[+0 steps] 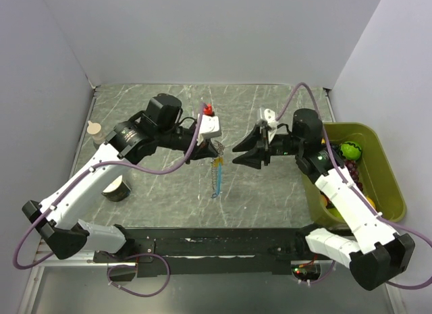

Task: Remove the keys from the keyring
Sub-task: Remove the key from the keyring.

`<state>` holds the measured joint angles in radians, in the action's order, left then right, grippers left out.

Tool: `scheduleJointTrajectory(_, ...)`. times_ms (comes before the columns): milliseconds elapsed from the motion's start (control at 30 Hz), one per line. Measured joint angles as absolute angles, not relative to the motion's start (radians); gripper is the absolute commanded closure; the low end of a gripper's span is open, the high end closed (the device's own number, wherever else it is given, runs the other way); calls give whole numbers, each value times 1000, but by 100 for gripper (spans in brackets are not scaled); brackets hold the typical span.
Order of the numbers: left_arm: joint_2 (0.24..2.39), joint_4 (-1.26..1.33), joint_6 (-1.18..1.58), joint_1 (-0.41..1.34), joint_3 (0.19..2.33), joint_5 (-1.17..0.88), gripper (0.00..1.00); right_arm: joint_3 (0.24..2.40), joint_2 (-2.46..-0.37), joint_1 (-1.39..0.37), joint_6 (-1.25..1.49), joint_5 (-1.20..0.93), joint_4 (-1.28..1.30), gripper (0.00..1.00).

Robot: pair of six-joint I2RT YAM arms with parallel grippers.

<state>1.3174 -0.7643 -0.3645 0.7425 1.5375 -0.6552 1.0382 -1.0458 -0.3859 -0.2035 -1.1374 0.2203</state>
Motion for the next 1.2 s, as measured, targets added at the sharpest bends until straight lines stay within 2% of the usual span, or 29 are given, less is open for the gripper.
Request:
scheduleJointTrajectory(167,1352,-855,-421,812,1610,-541,99,1038,-1061,-448,-276,-1093,259,53)
scheduleJointTrajectory(433,1443,-978,-479,907,1621,-361,99,1023,-1074,-456,-313,-1066,237,55)
scheduleJointTrajectory(933,1489,-1027,-493,944,1702,-308,99,956,-1103,-488,-312,-1074,187,61)
scheduleJointTrajectory(1033,1495,-1027,-492,945,1702,-308,99,956,-1103,-498,-312,-1074,181,65)
scheduleJointTrajectory(1133,1501,-1027,-493,949,1702,-308,99,956,-1103,-502,-310,-1069,180,77)
scheduleJointTrajectory(1200,1504,-1027,-493,952,1702,-308,99,956,-1103,-507,-310,-1061,181,79)
